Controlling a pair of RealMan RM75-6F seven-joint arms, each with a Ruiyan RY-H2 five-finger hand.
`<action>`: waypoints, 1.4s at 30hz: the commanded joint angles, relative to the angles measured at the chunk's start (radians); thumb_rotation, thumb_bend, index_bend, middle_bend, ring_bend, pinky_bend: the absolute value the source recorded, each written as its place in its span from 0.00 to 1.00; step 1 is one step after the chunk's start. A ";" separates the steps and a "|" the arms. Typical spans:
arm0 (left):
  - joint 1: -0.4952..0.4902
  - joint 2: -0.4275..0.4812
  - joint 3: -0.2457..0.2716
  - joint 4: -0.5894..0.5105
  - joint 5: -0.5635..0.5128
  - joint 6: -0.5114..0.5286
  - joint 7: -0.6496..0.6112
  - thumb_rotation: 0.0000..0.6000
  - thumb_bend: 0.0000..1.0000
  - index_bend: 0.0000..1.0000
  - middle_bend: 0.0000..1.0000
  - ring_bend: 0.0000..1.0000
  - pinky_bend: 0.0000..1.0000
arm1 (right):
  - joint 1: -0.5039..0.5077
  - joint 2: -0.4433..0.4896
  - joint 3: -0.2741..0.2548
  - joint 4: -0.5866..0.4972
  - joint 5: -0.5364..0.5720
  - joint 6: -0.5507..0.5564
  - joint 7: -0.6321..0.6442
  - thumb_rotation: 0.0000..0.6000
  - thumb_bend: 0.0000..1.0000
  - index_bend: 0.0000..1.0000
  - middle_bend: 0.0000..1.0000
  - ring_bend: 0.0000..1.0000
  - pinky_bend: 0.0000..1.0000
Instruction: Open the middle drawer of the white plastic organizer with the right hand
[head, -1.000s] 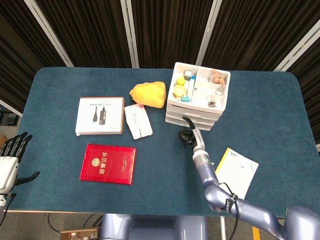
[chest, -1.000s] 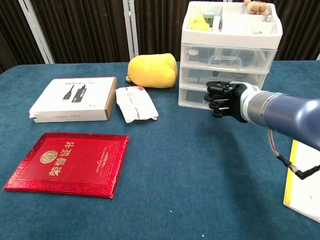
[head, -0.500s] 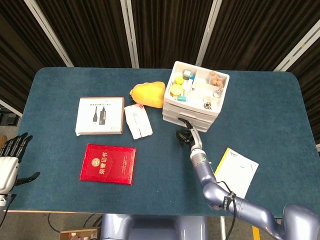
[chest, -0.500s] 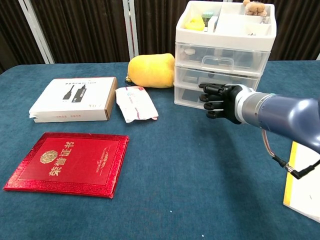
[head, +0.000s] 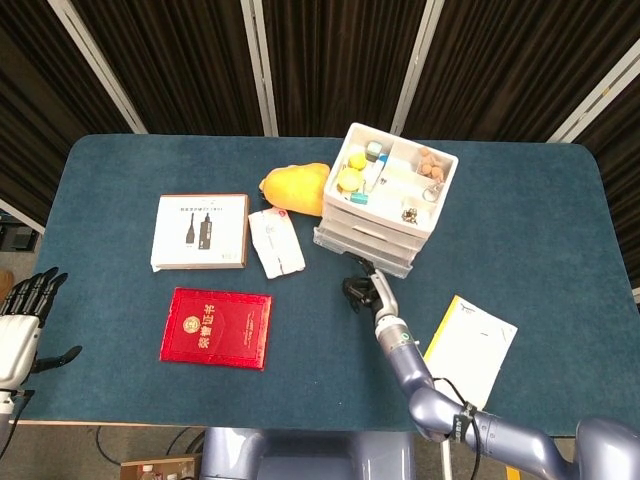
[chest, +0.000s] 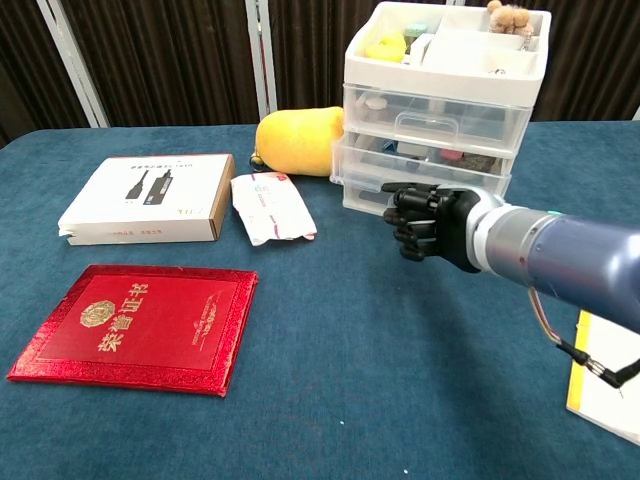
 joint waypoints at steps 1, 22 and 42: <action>0.000 0.000 0.001 0.000 0.002 0.001 0.000 1.00 0.01 0.02 0.00 0.00 0.07 | -0.024 0.015 -0.033 -0.044 -0.031 0.028 -0.015 1.00 0.83 0.00 0.74 0.75 0.78; 0.008 -0.008 0.003 0.000 0.012 0.020 0.006 1.00 0.02 0.02 0.00 0.00 0.07 | -0.101 0.081 -0.163 -0.229 -0.245 0.334 -0.265 1.00 0.79 0.06 0.66 0.68 0.66; 0.007 -0.006 0.003 -0.007 0.000 0.009 0.008 1.00 0.02 0.02 0.00 0.00 0.07 | -0.024 0.158 -0.073 -0.196 0.019 0.340 -0.501 1.00 0.79 0.36 0.77 0.78 0.73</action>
